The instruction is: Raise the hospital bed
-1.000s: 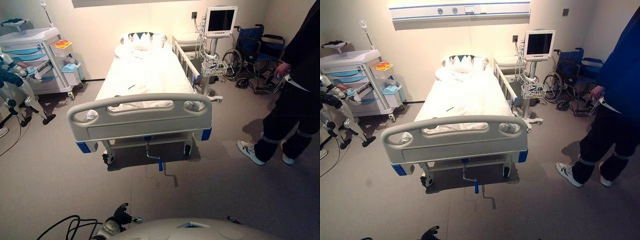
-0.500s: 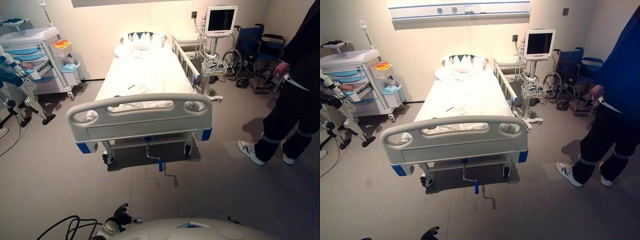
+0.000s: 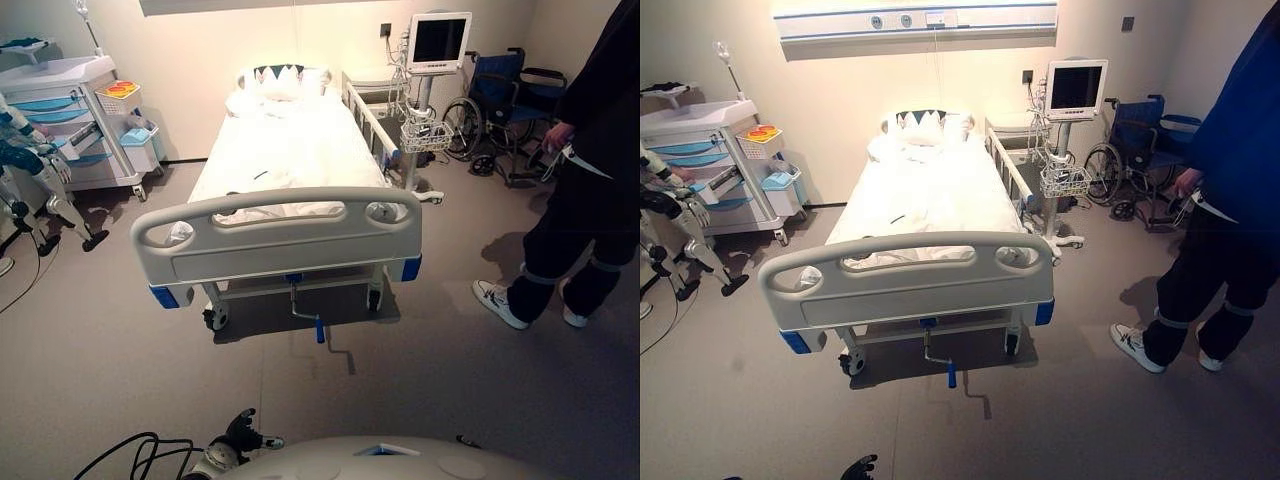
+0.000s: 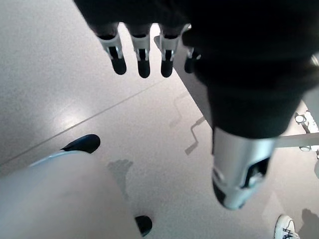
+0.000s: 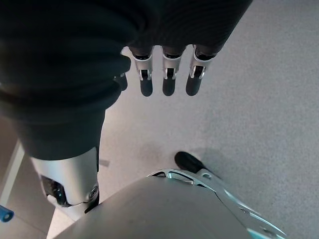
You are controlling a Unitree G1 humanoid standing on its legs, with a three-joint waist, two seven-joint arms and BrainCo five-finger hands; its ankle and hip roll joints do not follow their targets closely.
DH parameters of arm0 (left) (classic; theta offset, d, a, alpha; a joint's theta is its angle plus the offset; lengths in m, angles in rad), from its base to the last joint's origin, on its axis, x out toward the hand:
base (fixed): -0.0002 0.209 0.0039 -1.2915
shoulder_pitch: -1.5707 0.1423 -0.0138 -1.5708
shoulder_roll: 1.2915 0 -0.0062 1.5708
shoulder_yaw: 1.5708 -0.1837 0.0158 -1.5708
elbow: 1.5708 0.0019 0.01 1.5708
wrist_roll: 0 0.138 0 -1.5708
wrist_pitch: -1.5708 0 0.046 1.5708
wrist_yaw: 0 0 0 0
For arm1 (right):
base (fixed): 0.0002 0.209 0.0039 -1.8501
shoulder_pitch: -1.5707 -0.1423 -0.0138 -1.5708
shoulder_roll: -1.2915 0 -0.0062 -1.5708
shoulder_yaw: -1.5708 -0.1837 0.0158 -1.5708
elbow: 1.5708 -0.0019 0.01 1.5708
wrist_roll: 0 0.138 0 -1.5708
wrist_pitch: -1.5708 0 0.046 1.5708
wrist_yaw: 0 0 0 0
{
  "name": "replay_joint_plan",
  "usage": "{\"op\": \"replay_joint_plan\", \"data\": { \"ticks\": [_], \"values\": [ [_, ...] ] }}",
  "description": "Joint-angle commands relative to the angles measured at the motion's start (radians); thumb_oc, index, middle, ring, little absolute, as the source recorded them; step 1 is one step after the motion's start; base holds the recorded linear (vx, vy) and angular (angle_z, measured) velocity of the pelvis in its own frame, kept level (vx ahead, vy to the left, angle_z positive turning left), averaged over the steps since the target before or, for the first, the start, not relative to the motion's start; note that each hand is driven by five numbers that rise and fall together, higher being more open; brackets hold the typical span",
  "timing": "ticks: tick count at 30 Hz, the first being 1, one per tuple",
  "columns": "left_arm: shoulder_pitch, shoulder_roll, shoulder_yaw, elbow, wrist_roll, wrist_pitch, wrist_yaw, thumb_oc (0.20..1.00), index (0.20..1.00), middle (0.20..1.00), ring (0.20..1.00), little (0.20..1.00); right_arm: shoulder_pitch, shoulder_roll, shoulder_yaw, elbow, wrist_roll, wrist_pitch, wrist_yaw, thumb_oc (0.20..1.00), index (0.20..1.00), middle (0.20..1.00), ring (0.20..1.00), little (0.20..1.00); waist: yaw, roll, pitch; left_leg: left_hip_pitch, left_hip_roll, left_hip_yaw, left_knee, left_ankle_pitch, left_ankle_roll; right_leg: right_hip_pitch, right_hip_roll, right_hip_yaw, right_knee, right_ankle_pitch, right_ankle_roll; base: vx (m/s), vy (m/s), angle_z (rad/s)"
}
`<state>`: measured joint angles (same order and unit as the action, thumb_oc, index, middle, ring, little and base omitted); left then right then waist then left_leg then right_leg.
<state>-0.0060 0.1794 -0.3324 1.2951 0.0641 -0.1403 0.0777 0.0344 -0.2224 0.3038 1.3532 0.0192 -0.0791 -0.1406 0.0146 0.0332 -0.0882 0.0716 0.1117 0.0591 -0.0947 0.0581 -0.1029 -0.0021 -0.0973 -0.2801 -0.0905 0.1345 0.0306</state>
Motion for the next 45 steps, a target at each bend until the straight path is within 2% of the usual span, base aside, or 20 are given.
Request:
{"op": "replay_joint_plan", "data": {
  "ticks": [1, 45],
  "values": [
    [-0.072, -0.027, 0.016, 0.040, 0.004, -0.011, -0.007, 1.000, 1.000, 1.000, 1.000, 1.000, -0.097, 0.010, -0.025, 0.055, -0.018, 0.003, -0.008, 1.000, 1.000, 1.000, 1.000, 1.000, 0.007, -0.034, 0.059, 0.051, -0.093, 0.012, 0.030, -0.079, 0.077, 0.102, -0.048, 0.014, 0.069, -0.111, 0.101, 0.00, 0.000, 0.00],
    [-0.067, -0.024, 0.005, 0.041, 0.020, -0.006, -0.018, 1.000, 1.000, 1.000, 1.000, 1.000, -0.096, 0.007, -0.021, 0.065, -0.034, 0.005, 0.007, 1.000, 1.000, 1.000, 1.000, 1.000, 0.004, -0.029, 0.054, 0.056, -0.084, 0.020, 0.021, -0.078, 0.072, 0.105, -0.037, 0.020, 0.053, -0.110, 0.099, 0.00, 0.000, 0.00]
  ]
}}
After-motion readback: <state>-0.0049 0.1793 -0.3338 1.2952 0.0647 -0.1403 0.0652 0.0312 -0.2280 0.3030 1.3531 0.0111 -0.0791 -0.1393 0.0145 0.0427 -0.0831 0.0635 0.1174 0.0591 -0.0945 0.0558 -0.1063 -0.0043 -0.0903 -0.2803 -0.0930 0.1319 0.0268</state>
